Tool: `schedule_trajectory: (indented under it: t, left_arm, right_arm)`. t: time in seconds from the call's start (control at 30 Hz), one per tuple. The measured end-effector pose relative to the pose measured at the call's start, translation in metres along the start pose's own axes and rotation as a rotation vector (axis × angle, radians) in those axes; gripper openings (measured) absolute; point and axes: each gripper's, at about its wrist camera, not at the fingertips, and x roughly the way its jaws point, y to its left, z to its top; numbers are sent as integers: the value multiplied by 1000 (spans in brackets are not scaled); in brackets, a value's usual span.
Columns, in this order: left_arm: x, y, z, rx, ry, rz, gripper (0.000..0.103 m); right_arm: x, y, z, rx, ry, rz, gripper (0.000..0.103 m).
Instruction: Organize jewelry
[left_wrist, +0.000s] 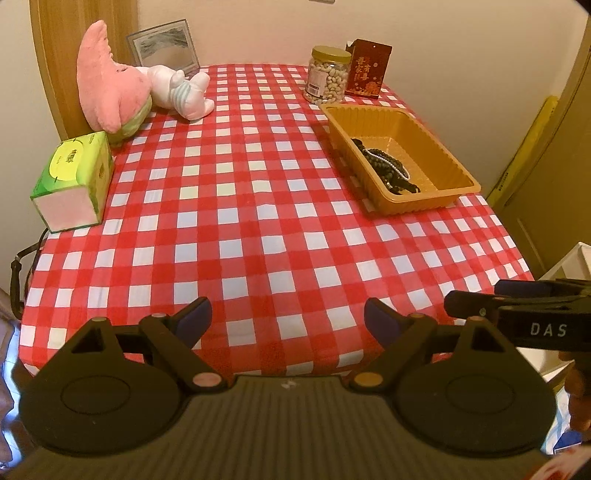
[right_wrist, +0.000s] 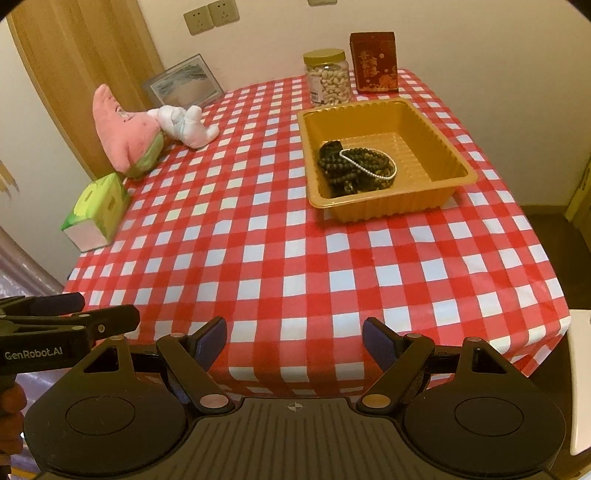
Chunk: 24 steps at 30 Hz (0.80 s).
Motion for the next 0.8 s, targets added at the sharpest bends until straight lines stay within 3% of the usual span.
schedule_trajectory:
  t: [0.8]
  left_arm:
    - [1, -1, 4, -3, 0, 2, 89]
  right_arm:
    - [2, 3, 3, -14, -1, 1, 80]
